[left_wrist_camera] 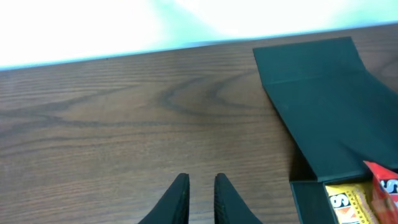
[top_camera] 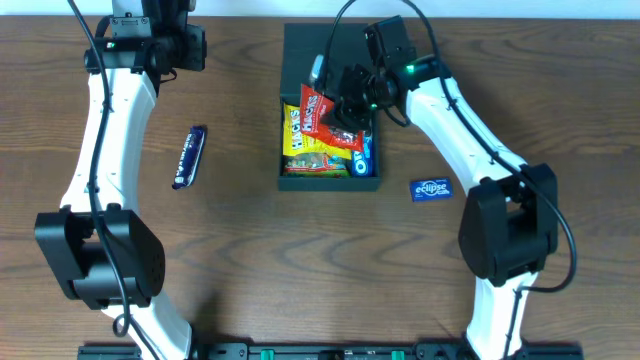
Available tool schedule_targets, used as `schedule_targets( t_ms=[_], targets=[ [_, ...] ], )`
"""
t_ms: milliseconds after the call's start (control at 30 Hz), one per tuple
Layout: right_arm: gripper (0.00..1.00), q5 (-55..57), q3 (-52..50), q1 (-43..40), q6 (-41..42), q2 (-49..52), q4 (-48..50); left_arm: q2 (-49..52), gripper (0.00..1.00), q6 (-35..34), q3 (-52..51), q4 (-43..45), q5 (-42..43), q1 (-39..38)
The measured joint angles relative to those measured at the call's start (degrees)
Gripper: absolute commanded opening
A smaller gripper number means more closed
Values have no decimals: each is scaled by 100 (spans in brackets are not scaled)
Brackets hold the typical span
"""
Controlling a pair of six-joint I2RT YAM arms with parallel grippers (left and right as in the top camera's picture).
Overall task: Pack container
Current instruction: 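Lower the red Hacks bag into the box with the right gripper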
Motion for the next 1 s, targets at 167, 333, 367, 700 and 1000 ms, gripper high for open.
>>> schedule_targets(
  t_ms=[167, 333, 367, 700, 1000],
  targets=[
    [1, -2, 0, 0, 535, -503, 157, 0, 18, -2, 0, 2, 11, 0],
    [2, 201, 20, -2, 811, -682, 63, 0, 18, -2, 0, 2, 13, 0],
    [1, 284, 20, -9, 896, -608, 63, 0, 18, -2, 0, 2, 13, 0],
    [2, 732, 17, -107, 1508, 444, 166, 0, 18, -2, 0, -13, 15, 0],
    [1, 511, 15, 17, 1569, 811, 173, 0, 18, -2, 0, -42, 13, 0]
  ],
)
